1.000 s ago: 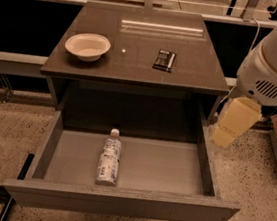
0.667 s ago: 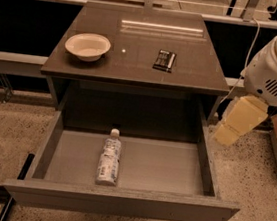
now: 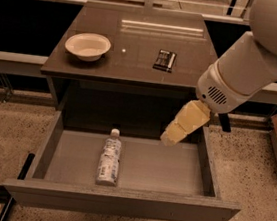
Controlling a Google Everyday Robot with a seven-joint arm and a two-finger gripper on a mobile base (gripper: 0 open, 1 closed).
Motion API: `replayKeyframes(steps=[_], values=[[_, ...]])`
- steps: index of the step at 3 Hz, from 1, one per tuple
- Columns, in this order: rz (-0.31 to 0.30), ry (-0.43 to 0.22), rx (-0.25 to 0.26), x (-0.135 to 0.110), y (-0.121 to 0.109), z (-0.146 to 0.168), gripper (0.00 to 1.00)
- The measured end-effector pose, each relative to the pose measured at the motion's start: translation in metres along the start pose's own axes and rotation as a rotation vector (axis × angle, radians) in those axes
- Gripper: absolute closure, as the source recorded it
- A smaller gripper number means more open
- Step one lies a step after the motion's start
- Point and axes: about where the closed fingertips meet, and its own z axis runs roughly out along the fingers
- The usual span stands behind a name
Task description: Pick blue plastic bottle from top drawer and place on counter
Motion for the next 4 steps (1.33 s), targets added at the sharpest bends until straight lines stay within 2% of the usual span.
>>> replayKeyframes(steps=[1, 2, 3, 4], values=[[0.088, 0.000, -0.031, -0.030, 0.007, 0.044, 0.00], [0.128, -0.003, -0.029, -0.030, 0.007, 0.043, 0.00], [0.177, 0.016, -0.074, -0.028, 0.008, 0.060, 0.00], [0.240, 0.008, -0.132, -0.041, 0.017, 0.093, 0.00]])
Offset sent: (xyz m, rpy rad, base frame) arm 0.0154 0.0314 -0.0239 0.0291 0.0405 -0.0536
